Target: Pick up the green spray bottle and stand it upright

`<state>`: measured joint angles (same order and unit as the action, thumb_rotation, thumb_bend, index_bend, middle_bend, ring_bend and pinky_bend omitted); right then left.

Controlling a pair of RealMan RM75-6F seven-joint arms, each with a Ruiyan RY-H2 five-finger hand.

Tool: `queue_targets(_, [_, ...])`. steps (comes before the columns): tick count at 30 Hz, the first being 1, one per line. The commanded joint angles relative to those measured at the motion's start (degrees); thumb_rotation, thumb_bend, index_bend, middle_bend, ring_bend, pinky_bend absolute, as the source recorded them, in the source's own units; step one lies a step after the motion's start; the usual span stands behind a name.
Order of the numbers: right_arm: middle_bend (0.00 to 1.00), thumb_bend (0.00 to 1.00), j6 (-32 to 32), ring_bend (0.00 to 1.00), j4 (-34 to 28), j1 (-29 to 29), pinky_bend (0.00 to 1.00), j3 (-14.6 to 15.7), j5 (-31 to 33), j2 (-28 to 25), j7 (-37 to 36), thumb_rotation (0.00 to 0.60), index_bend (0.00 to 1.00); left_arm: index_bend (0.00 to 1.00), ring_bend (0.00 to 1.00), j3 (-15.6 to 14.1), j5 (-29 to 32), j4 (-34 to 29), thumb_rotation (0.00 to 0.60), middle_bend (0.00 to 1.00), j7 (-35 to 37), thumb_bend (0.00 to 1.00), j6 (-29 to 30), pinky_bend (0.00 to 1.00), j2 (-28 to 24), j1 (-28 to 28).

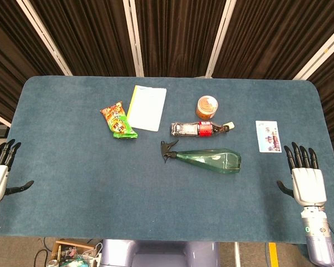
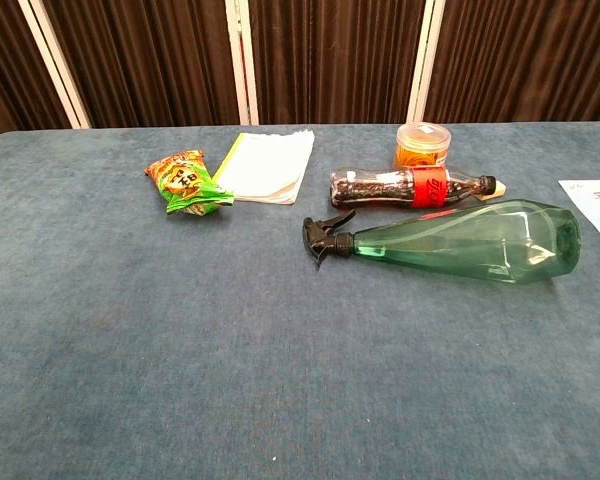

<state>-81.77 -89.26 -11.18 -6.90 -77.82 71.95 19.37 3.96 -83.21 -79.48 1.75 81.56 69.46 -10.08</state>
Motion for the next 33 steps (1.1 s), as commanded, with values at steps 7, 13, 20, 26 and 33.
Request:
queue_targets(7, [0.00,0.24,-0.81,0.00,-0.40,0.01,0.00,1.15,-2.08,2.28,2.14,0.600,0.00,0.00,0.00,0.23,-0.66,-0.31,0.600,0.00,-0.81,0.10,0.30,0.09,0.24,-0.37])
queue_targets(13, [0.00,0.24,1.12,0.00,-3.47,-2.41,0.00,2.51,-4.63,5.81,13.61,0.600,0.00,0.00,0.00,0.62,-0.78,0.27,0.600,0.00,-1.31,0.11,1.85,0.09,0.72,0.06])
queue_targets(20, [0.00,0.24,6.53,0.00,-6.38,-7.61,0.00,-0.23,1.32,13.04,33.76,0.600,0.00,0.00,0.00,1.38,1.26,1.59,0.600,0.00,2.36,0.11,-0.18,0.09,-0.23,-0.18])
queue_targets(26, [0.00,0.24,9.92,0.00,-3.83,-12.20,0.00,-3.24,7.83,18.77,44.47,0.600,0.00,0.00,0.00,3.27,5.67,3.09,0.600,0.00,3.11,0.11,-2.64,0.09,-0.14,-0.50])
queue_targets(33, [0.00,0.24,12.02,0.00,0.08,-17.23,0.00,-6.03,14.09,24.18,52.58,0.600,0.00,0.00,0.00,4.45,7.81,4.05,0.600,0.00,4.63,0.11,-4.26,0.09,-0.46,-0.87])
